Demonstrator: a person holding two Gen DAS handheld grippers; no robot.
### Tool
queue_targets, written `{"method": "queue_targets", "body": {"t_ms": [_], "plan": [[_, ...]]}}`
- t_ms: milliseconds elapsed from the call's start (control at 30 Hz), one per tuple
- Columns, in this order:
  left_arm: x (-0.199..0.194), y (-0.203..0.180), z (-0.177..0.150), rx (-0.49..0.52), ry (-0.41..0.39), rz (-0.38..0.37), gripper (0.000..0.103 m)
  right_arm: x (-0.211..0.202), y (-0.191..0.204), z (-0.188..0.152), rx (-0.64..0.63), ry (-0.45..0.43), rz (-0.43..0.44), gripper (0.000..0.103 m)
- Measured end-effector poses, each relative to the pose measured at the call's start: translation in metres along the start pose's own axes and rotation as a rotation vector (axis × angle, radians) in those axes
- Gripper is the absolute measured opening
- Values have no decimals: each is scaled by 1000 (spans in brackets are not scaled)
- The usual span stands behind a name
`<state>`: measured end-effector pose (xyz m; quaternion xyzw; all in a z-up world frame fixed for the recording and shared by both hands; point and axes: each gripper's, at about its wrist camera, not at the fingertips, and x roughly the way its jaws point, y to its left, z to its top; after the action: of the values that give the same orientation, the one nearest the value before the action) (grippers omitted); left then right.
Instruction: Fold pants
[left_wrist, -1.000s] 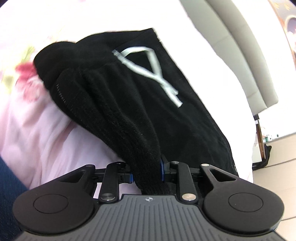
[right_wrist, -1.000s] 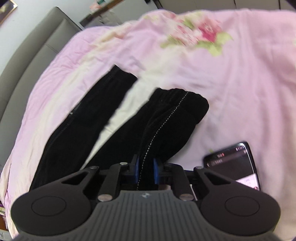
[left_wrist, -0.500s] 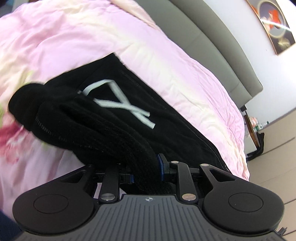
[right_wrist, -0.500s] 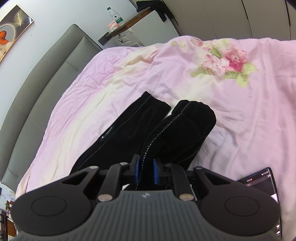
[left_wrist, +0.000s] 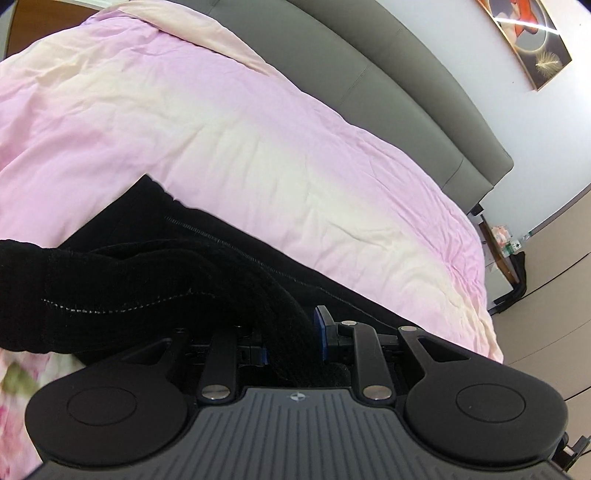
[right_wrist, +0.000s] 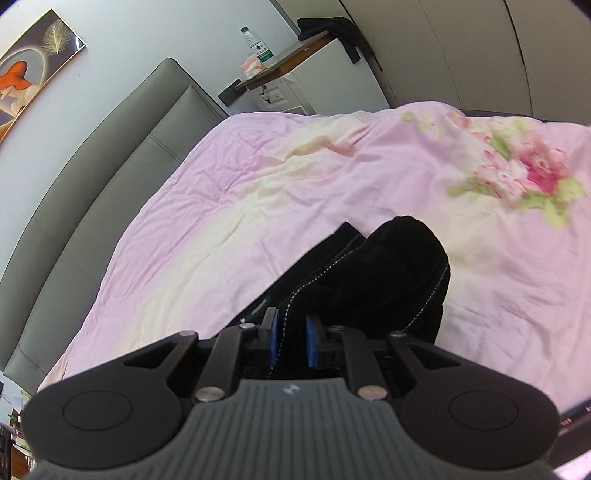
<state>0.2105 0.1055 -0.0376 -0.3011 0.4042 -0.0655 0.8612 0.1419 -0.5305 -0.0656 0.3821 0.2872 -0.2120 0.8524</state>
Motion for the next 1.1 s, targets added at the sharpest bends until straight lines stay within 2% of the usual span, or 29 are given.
{"method": "queue_targets", "body": {"t_ms": [233, 400, 533, 600, 667, 700, 733, 767, 833, 900, 933, 967, 1100], "plan": [[80, 10, 49, -27, 92, 57, 26, 73, 22, 24, 56, 36, -21, 11], [126, 10, 63, -25, 131, 129, 26, 126, 42, 35, 53, 57, -56, 11], [157, 20, 67, -66, 171, 176, 27, 165, 57, 38, 47, 60, -69, 11], [166, 39, 72, -185, 182, 147, 31, 179, 60, 39, 72, 56, -60, 11], [167, 76, 77, -449, 165, 45, 41, 189, 52, 39, 163, 38, -36, 12], [164, 95, 76, -583, 145, 1, 41, 192, 47, 39, 217, 21, -24, 12], [158, 108, 78, -660, 119, -23, 41, 193, 40, 39, 267, -3, -8, 14], [149, 113, 82, -665, 85, -22, 41, 192, 35, 40, 295, -27, -1, 15], [119, 110, 91, -565, -26, -4, 43, 186, 31, 40, 294, -65, -16, 15], [84, 106, 94, -459, -119, 6, 58, 180, 33, 36, 248, -71, -21, 15], [68, 105, 92, -418, -158, 12, 72, 177, 35, 32, 221, -64, -18, 17], [53, 104, 88, -370, -186, 31, 78, 174, 37, 27, 199, -48, -9, 18], [25, 103, 65, -159, -164, 226, 79, 166, 62, -8, 92, 65, 47, 23]]}}
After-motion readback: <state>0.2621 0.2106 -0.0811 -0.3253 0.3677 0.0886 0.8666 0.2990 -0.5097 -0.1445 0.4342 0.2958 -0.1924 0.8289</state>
